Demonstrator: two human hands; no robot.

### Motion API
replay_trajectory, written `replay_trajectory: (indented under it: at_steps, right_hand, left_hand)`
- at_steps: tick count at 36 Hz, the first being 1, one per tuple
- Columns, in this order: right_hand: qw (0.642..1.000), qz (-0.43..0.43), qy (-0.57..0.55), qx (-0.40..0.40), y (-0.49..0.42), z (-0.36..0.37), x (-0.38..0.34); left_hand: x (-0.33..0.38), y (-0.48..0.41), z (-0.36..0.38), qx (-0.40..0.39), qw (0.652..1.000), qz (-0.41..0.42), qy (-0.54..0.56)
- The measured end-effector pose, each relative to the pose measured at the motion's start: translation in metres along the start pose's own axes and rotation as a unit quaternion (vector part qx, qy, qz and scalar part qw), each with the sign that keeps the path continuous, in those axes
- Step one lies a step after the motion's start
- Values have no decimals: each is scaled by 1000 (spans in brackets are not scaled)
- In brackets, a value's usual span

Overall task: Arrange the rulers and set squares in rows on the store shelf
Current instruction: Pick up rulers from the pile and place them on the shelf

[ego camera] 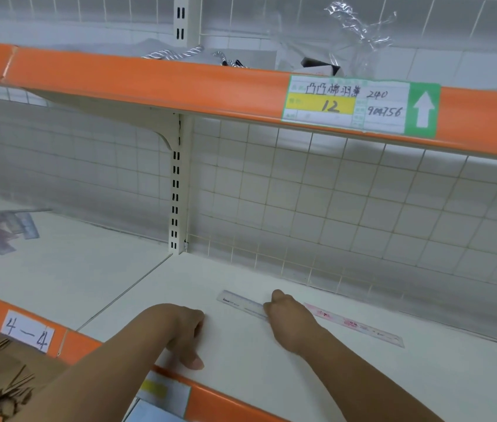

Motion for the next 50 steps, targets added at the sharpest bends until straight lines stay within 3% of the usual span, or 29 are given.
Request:
replay_trajectory:
  at_steps: [39, 50]
  right_hand:
    - [999, 37, 21, 18, -28, -2, 19]
    - [998, -20, 8, 58, 3, -6, -21]
  left_hand:
    - [-3, -10, 5, -24, 1000, -2, 14]
    - [-7, -4, 5, 43, 998, -2, 43]
Point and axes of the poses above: each hand's wrist, its own y-axis away from the middle knuckle, its own z-axis out of the palm, x = y × z, the point moved 10 cm from there along -y, towards the middle knuckle, and after that the axes turned 5 degrees about -y, right-handed, at the moved point
